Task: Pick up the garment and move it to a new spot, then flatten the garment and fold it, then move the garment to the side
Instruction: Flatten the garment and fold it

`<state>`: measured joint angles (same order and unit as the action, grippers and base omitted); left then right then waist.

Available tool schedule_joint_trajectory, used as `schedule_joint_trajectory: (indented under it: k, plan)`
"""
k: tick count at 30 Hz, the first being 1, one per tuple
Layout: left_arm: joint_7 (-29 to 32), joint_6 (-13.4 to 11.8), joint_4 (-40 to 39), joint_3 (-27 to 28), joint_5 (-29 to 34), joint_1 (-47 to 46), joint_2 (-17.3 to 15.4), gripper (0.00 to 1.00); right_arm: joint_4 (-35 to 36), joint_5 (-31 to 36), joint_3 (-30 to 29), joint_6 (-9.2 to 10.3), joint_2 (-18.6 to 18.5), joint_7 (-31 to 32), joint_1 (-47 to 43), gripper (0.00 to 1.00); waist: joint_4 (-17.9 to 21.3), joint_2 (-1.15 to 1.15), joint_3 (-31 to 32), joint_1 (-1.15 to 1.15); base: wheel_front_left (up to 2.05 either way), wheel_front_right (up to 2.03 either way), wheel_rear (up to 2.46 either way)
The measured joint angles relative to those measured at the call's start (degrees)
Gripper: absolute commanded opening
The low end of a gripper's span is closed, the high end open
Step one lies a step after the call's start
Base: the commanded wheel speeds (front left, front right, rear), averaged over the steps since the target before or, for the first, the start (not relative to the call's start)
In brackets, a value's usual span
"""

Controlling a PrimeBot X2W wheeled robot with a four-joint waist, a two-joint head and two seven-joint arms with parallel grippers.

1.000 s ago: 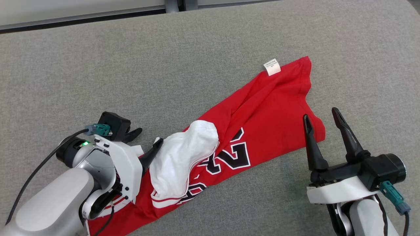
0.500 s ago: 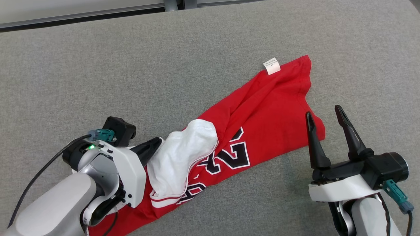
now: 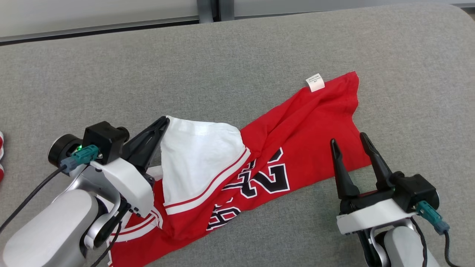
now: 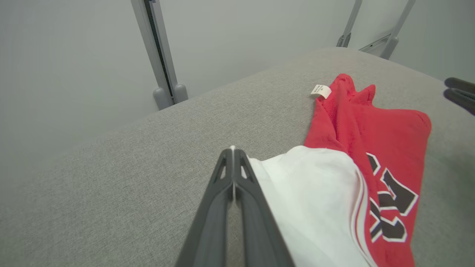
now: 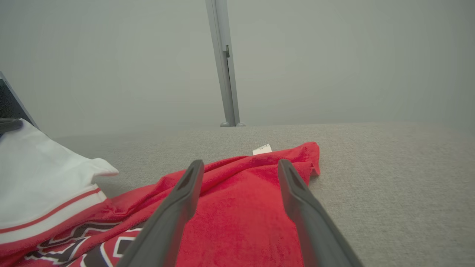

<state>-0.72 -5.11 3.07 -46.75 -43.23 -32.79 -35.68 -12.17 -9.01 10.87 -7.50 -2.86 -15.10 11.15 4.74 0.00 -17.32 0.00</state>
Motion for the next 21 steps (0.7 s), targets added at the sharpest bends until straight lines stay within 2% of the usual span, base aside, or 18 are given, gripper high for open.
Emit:
schedule_joint_trajectory:
  k: [2, 5, 8, 10, 13, 18, 20, 21]
  plan:
    - [-0.07, -0.02, -1.13, -0.05, -0.14, 0.86, -0.48, 0.00, -3.42, -1.91, 1.08, -0.01, -0.88, -0.01, 1.98, 1.00, -0.47, 0.00, 0.02, 0.00, 0.00, 0.00, 0.00]
    - [-0.07, -0.57, -2.54, -0.12, -0.12, 1.70, -1.41, 0.00, -8.36, -4.03, 2.47, 0.01, -4.26, -0.01, 5.93, 1.00, -1.19, 0.00, -0.17, 0.00, 0.00, 0.00, 0.00]
    - [-0.56, -1.27, -3.79, 0.15, 0.05, 1.92, -1.75, 0.00, -14.01, -9.12, 3.90, 0.00, -6.69, -0.01, 10.39, 1.00, -1.94, 0.00, -0.53, 0.00, 0.00, 0.00, 0.00]
    - [-0.62, -1.54, -4.69, 0.43, 0.27, 1.93, -2.21, 0.00, -18.07, -12.13, 6.16, 0.00, -9.61, 0.26, 14.27, 1.00, -2.38, 0.00, -0.85, 0.00, 0.00, 0.00, 0.00]
    - [-0.79, -2.02, -5.83, 0.91, 0.26, 2.03, -3.23, 0.00, -23.98, -16.15, 7.83, 0.01, -13.17, 6.06, 21.03, 1.00, -2.95, 0.00, -1.34, 0.00, 0.00, 0.00, 0.00]
    - [-0.30, -2.52, -7.05, 0.69, 0.25, 2.14, -3.35, 0.00, -29.77, -24.72, 11.50, 0.00, -13.95, 16.26, 26.55, 1.00, -4.69, 0.00, -1.78, 0.00, 0.00, 0.00, 0.00]
    - [-0.23, -2.60, -7.35, 0.58, 0.24, 2.41, -3.31, 0.00, -31.42, -25.88, 13.13, 0.00, -14.75, 18.55, 27.69, 1.00, -5.31, 0.00, -1.99, 0.00, 0.00, 0.00, 0.00]
    - [-0.22, -2.70, -7.43, 0.47, 0.20, 2.75, -3.28, 0.00, -32.40, -25.95, 13.82, 0.00, -15.30, 19.30, 27.98, 0.95, -5.57, 0.00, -2.08, 0.00, 0.00, 0.00, 0.00]
